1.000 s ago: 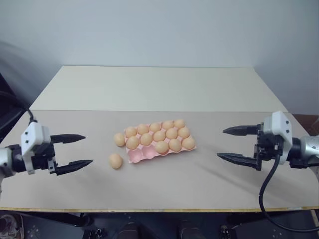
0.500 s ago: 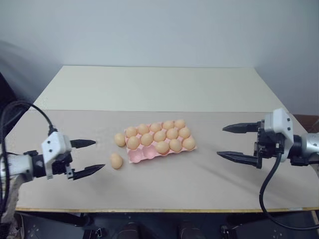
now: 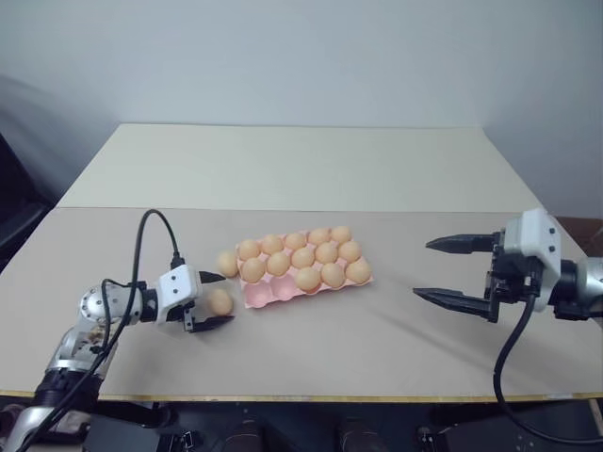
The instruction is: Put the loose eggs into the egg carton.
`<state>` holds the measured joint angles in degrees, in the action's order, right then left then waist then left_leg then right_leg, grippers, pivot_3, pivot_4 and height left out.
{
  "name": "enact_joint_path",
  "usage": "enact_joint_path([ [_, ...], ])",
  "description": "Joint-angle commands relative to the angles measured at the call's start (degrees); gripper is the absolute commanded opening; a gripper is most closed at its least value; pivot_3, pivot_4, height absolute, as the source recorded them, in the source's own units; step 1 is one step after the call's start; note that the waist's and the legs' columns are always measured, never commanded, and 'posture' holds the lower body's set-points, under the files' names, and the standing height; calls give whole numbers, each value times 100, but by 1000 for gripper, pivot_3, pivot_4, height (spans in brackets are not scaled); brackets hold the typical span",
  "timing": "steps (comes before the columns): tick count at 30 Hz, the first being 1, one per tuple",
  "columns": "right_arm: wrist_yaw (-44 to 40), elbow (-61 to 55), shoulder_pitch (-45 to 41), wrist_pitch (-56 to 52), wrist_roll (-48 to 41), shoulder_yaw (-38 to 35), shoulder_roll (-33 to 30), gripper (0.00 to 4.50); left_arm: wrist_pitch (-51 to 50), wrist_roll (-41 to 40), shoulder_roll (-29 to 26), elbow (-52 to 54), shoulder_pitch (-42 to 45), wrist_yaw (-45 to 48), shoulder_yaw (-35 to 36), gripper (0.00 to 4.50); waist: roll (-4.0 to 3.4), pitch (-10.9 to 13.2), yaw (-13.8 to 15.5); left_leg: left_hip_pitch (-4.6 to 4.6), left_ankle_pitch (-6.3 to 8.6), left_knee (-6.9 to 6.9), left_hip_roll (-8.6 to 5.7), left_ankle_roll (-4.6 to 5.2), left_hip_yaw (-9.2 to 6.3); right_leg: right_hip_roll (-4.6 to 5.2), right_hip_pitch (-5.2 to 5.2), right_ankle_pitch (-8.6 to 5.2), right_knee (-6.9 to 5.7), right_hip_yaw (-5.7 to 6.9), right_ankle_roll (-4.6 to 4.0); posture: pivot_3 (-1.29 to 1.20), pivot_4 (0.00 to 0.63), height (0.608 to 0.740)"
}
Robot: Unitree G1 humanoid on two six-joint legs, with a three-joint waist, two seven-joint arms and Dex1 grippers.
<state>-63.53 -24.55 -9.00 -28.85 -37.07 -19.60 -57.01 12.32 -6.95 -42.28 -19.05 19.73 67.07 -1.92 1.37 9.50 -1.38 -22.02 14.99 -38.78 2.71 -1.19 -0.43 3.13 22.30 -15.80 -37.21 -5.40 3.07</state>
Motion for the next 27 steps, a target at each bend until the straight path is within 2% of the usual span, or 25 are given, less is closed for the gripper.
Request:
enact_joint_path([
  [1, 14, -181, 34, -29, -117, -312, -120, 4500, 181, 68, 53, -277, 74, 2, -89, 4082, -2, -1, 27, 1, 0, 0, 0, 0, 0, 0, -1, 0, 0, 0, 0, 0, 150, 740],
  [3, 9, -197, 87, -23, -128, -356, -123, 4500, 130, -93, 36, -200, 46, 93, -35, 3606, -2, -1, 39, 1, 0, 0, 0, 0, 1, 0, -1, 0, 0, -1, 1, 0, 150, 740],
  [7, 9, -195, 130, 3, -105, -362, -91, 4500, -96, -330, -135, 62, -83, 317, 83, 2297, -1, -1, 27, -2, 0, 0, 1, 0, 0, -1, 2, 0, 0, -1, 1, 0, 150, 740],
  [14, 41, -127, 69, 53, -59, -254, -39, 4500, -1168, -1217, -364, 1144, 18, 595, 402, 2297, 0, 0, 56, -8, 0, -1, 2, 0, 0, 0, 7, 0, 0, 0, 1, 0, 150, 740],
  [19, 91, -111, 19, 76, -28, -175, -3, 4500, -1731, -1490, 123, 1536, 555, 335, 226, 2297, -1, 0, 94, -10, 0, -5, 0, 0, -2, 1, 3, 1, 3, 4, 3, 0, 150, 740],
  [22, 126, -136, 45, 86, -16, -195, 11, 4500, -1760, -1308, 674, 1381, 1008, 277, -191, 2297, 0, 0, 104, -14, 0, -5, -3, 0, -4, 0, 4, 1, 7, 4, 4, 0, 150, 740],
  [27, 241, -228, 120, 58, -31, -242, 38, 4500, -1596, -975, 1163, 1002, 1378, 323, -641, 2297, 0, 0, 32, -17, 1, -6, -6, 1, -4, -1, 6, 3, 10, -1, 7, 0, 150, 740],
])
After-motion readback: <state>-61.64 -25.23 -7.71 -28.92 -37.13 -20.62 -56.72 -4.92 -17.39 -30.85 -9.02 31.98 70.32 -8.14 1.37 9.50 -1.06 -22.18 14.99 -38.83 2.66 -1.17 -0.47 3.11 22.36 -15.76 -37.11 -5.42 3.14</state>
